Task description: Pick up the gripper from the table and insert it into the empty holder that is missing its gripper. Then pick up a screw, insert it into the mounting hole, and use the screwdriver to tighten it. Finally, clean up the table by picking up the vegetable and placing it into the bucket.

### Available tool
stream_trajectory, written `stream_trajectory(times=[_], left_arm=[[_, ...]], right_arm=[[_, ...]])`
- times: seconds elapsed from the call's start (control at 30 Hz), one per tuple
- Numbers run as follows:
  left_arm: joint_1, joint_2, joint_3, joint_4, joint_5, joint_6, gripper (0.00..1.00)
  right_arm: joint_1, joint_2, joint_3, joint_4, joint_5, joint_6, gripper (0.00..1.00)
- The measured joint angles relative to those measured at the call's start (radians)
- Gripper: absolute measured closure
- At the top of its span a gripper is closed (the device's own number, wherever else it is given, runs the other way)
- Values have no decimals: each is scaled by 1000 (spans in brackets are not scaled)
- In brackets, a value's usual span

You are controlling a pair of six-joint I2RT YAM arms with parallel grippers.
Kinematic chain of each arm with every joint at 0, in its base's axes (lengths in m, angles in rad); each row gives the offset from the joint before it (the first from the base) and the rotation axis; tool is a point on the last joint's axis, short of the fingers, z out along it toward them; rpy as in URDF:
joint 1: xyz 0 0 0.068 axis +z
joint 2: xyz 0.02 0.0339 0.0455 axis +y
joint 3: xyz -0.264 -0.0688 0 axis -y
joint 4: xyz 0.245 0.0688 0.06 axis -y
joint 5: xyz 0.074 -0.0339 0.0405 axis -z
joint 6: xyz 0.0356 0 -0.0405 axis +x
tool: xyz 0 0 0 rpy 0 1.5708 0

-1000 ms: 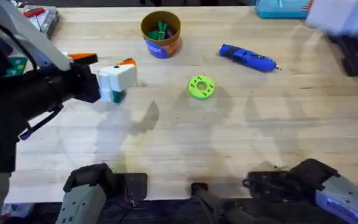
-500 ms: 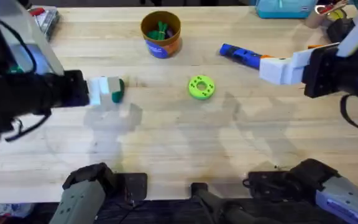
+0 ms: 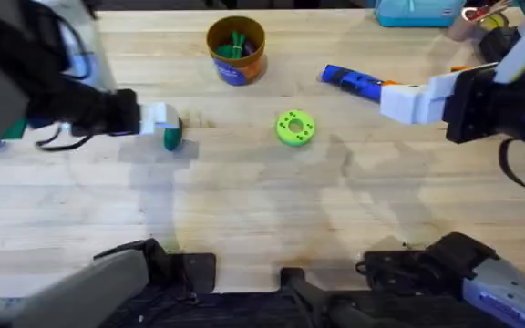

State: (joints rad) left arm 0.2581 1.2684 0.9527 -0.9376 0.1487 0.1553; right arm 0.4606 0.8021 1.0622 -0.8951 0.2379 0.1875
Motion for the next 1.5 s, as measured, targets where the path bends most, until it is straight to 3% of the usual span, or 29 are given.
stream_trajectory(times=[0.23, 0.5, 0.67, 0.8, 0.87, 0.93, 1.13, 1.27, 1.5], left_arm=[[-134, 216, 0, 101, -101, 38, 14], [-142, 352, 10, 116, -123, 30, 13], [-142, 356, 12, 154, -114, 26, 145], [-142, 360, 14, 176, -108, 19, 498], [-144, 360, 17, 180, -108, 21, 790], [-144, 360, 18, 180, -104, 24, 962], [-144, 361, 28, 158, -108, 14, 976], [-144, 344, 58, 86, -115, 1, 976], [-145, 88, 180, -13, -108, -24, 976]], right_arm=[[0, 0, 0, 0, 0, 0, 14], [0, 0, 0, -2, 0, 0, 14], [0, 0, 0, -2, 0, 0, 14], [0, 0, 0, -3, 0, 0, 14], [0, 0, 0, -3, 0, 0, 14], [0, 0, 0, -3, 0, 0, 14], [0, 0, 0, -2, 0, 0, 14], [0, 0, 0, -2, 0, 0, 14], [0, 0, 0, -2, 0, 0, 14]])
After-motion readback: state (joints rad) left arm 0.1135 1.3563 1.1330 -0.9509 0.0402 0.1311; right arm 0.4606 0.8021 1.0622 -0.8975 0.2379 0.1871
